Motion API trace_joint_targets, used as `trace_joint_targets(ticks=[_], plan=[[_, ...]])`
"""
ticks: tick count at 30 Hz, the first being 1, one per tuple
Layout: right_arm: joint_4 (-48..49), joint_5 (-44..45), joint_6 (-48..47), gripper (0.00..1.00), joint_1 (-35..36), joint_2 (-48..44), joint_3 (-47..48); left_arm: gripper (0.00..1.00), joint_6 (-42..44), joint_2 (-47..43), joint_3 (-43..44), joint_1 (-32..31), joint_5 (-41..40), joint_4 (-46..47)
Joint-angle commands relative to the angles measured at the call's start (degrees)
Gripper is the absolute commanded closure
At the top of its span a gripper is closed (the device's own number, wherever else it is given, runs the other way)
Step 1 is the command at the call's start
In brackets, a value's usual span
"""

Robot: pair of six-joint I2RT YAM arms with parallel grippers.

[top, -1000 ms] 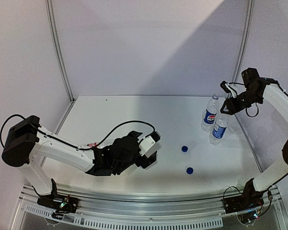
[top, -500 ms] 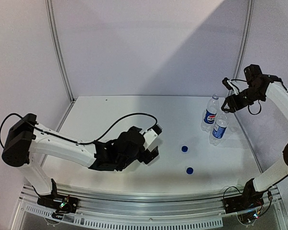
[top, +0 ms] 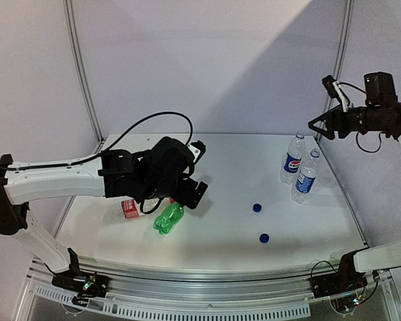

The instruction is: Unscrew the bottle caps

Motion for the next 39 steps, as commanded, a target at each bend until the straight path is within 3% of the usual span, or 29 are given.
trace_joint_targets(ticks=[1,3,5,8,23,31,35,39], plan=[[6.3,-5.6,2.2,0.29,9.1,4.9,-3.3,0.06,-7.5,5.6,3.7,2.1,4.7,-20.7],[13.5,-7.5,4.1,0.31,13.2,5.3,-8.1,0.06,-7.8,6.7,3.6,3.3,6.3,-21.9],[18.7,-3.2,5.4,0.32,19.8,4.0,-13.8,0.06,-7.4,8.2,3.5,5.3,9.1,-23.0],[18.5,2.3,4.3,0.32,26.5,2.3,-15.9,0.06,-6.6,12.2,5.4,7.3,9.8,-26.9],[18.4,1.6,0.4,0.32,26.7,3.9,-18.6,0.05,-0.6,26.1,13.1,12.9,14.2,-32.2],[18.7,3.8,-0.1,0.32,26.7,4.4,-18.9,0.20,0.7,30.2,12.8,13.6,19.7,-31.9],[18.6,4.4,-0.4,0.32,26.7,5.0,-18.8,0.22,1.9,31.6,12.7,13.8,19.4,-31.5],[18.4,5.1,-0.8,0.32,26.7,5.4,-18.8,0.32,3.0,32.7,13.6,13.8,19.3,-31.1]])
